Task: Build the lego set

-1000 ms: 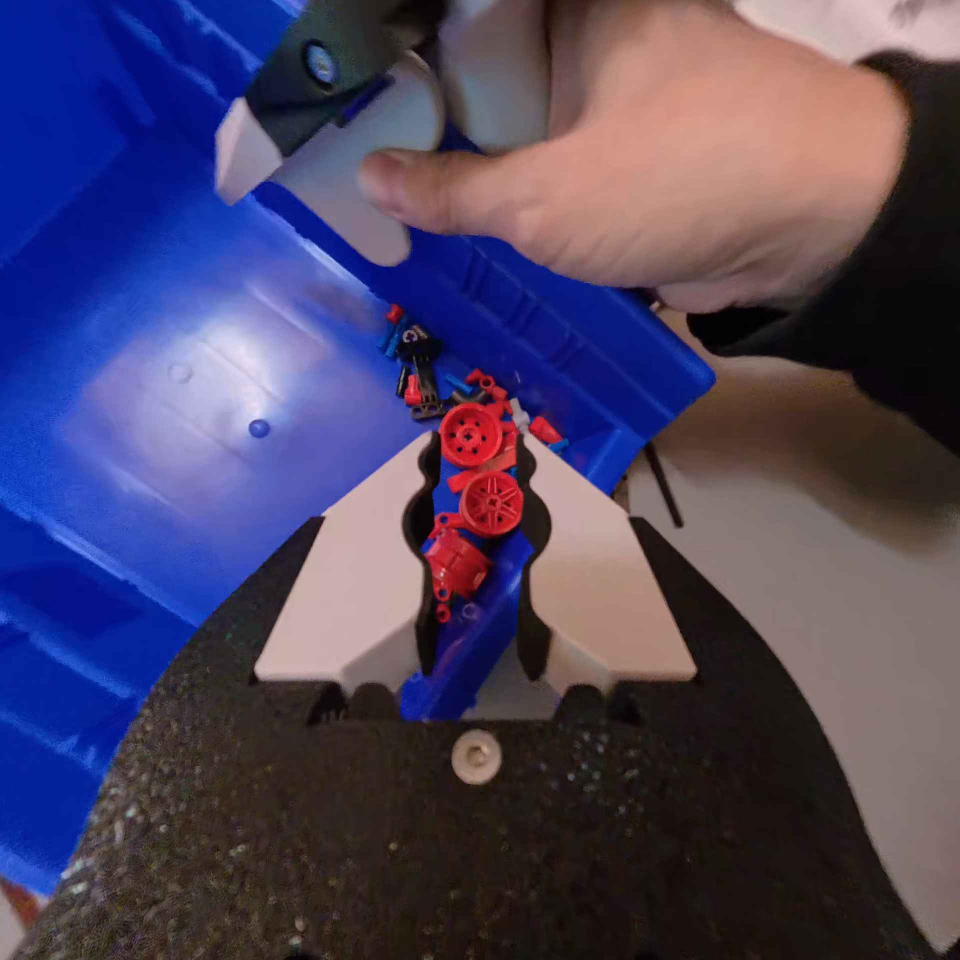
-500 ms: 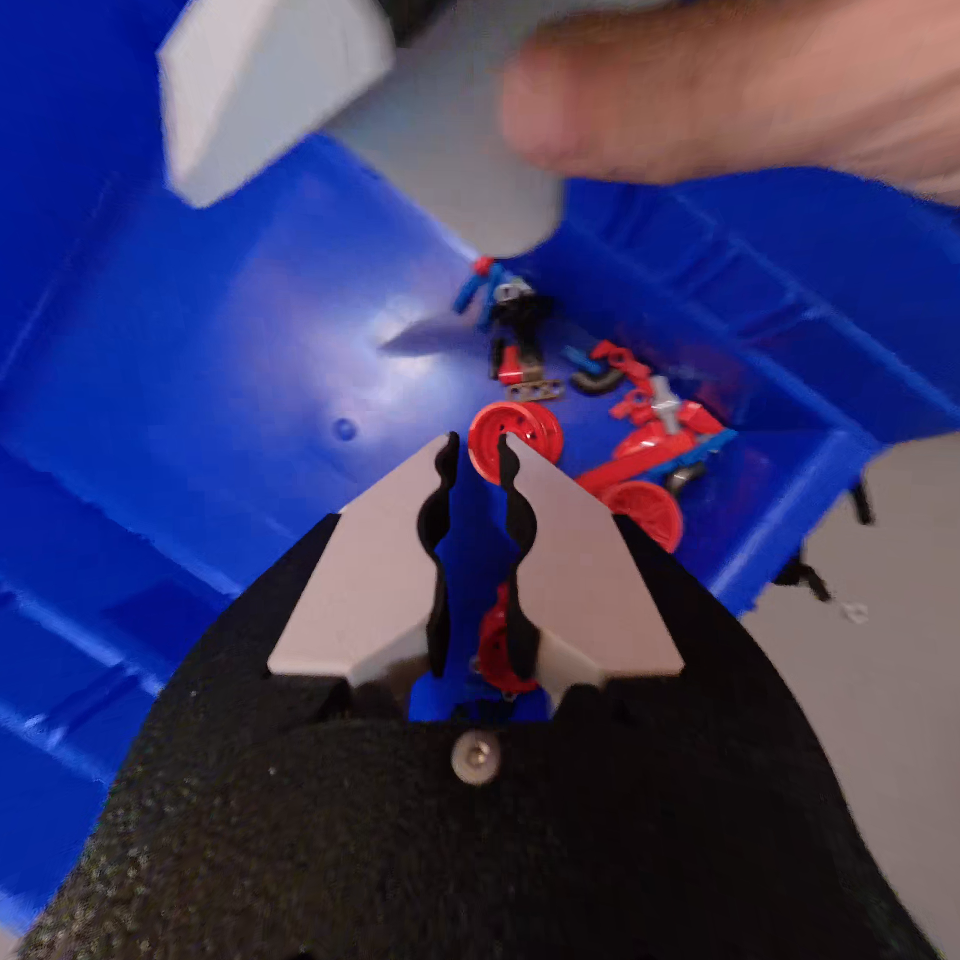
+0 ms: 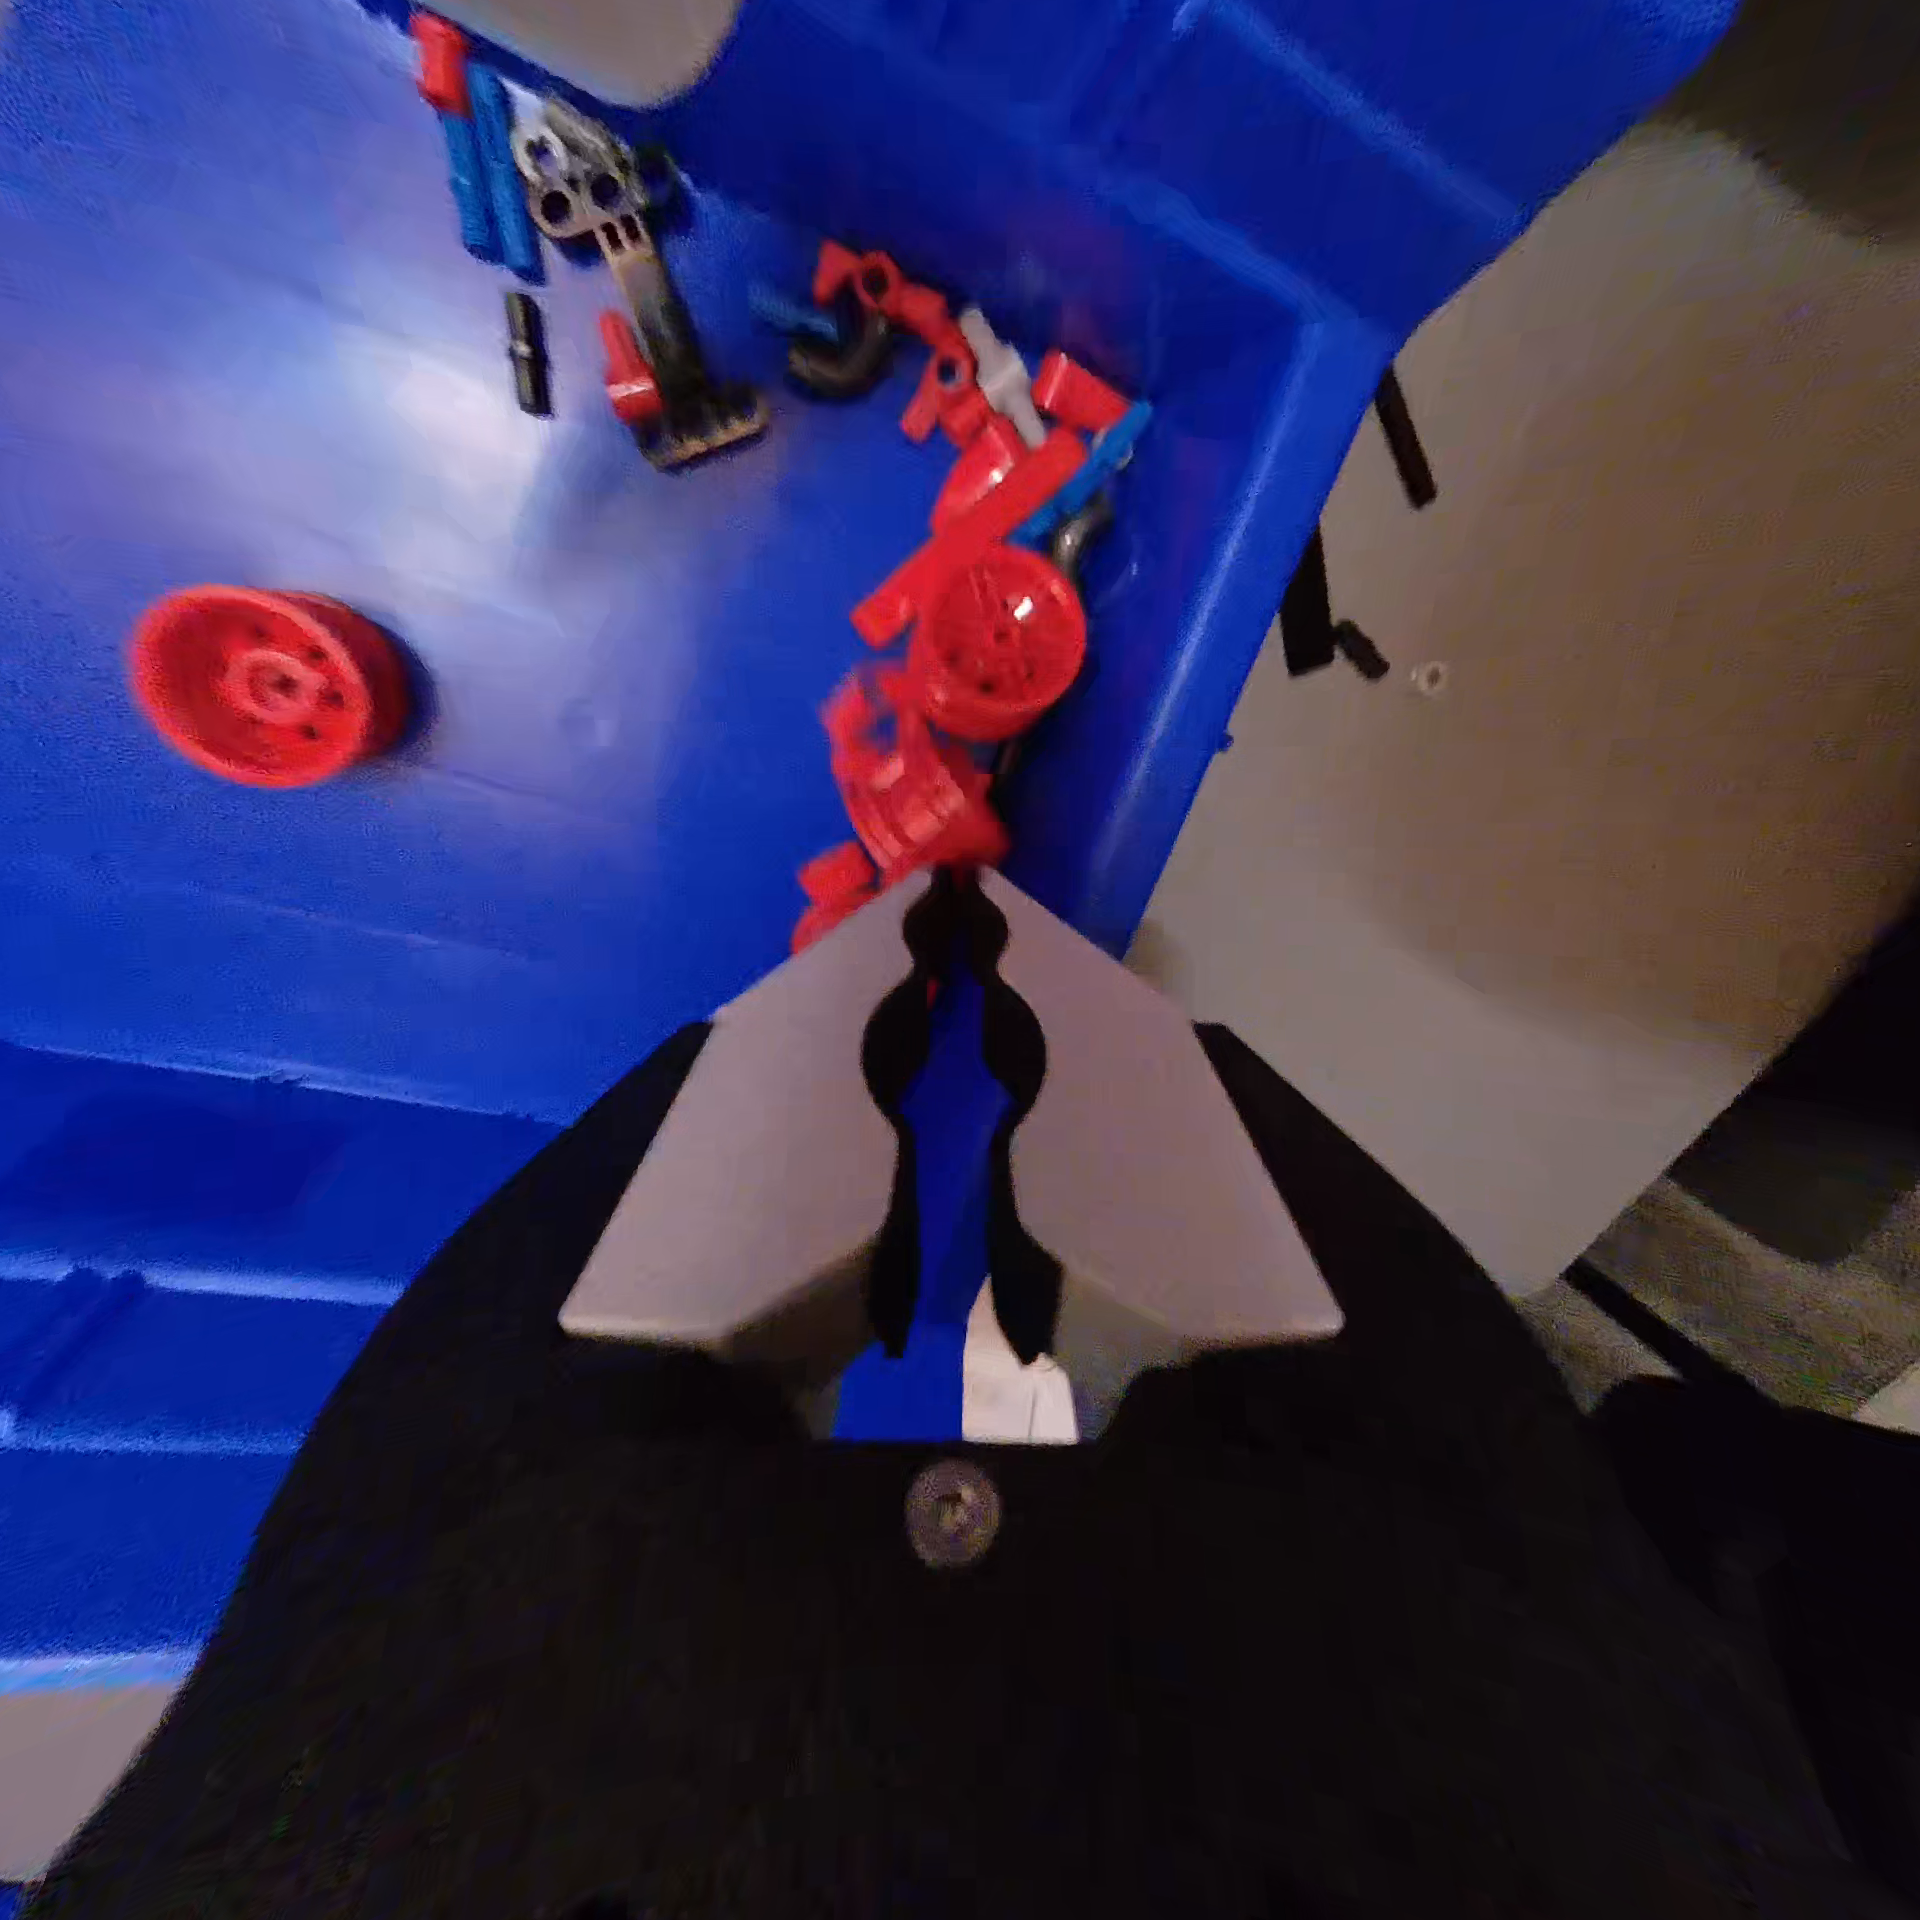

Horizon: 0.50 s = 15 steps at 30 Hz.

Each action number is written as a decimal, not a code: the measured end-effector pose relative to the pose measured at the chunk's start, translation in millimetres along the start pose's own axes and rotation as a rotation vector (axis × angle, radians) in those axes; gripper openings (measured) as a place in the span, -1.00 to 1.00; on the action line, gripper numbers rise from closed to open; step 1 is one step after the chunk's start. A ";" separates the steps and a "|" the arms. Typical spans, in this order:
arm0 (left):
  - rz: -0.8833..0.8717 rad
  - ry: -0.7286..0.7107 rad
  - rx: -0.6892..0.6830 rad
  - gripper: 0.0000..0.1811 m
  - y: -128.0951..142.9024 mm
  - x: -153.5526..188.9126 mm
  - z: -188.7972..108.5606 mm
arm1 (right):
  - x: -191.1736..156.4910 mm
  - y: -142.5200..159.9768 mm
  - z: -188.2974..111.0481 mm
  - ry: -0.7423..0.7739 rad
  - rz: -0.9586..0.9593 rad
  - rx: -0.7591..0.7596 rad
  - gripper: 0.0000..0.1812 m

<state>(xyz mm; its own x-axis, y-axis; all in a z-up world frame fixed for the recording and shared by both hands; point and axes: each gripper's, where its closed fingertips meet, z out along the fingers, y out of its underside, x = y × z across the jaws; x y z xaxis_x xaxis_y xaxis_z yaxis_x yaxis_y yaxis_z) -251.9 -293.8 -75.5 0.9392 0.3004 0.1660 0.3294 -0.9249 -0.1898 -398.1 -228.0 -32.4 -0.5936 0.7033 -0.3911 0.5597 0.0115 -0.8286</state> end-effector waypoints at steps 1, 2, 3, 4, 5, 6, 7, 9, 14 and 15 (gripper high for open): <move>0.001 -0.002 -0.050 -0.99 4.9 -0.5 8.5 | -0.4 1.3 0.0 -0.005 0.005 0.004 0.15; -0.005 -0.011 -0.091 -1.00 8.9 -2.5 16.4 | -0.8 2.4 0.5 -0.010 0.019 0.011 0.16; -0.029 -0.040 -0.125 -1.00 12.4 -8.2 22.0 | -1.1 1.9 0.4 -0.018 0.037 0.029 0.18; -0.065 -0.049 -0.087 -1.00 5.4 -11.7 21.8 | -1.4 -0.2 -0.6 -0.030 0.059 0.055 0.19; -0.108 -0.090 -0.062 -1.00 1.7 -21.2 19.8 | -2.0 -2.3 -1.8 -0.044 0.080 0.081 0.19; -0.166 -0.153 -0.046 -1.00 1.1 -35.0 16.2 | -2.3 -3.6 -2.6 -0.056 0.097 0.098 0.19; -0.222 -0.222 -0.023 -1.00 0.6 -50.1 10.9 | -2.3 -4.5 -3.2 -0.064 0.114 0.115 0.19; -0.296 -0.293 0.071 -1.00 -6.3 -68.2 -2.7 | -3.2 -6.3 -4.6 -0.084 0.134 0.139 0.20; -0.121 0.000 0.339 -1.00 -44.8 -19.1 -26.5 | -0.8 -8.6 -6.5 -0.098 0.188 0.185 0.19; -0.061 0.094 0.327 -1.00 -46.4 -1.2 -22.7 | -0.4 -8.8 -6.5 -0.101 0.199 0.191 0.19</move>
<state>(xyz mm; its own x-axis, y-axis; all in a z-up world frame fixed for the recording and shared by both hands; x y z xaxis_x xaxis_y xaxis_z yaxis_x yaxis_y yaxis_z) -270.5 -256.5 -45.0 0.9088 0.3163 0.2720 0.4126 -0.7778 -0.4742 -399.0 -223.7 -22.3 -0.5429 0.6038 -0.5836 0.5579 -0.2601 -0.7881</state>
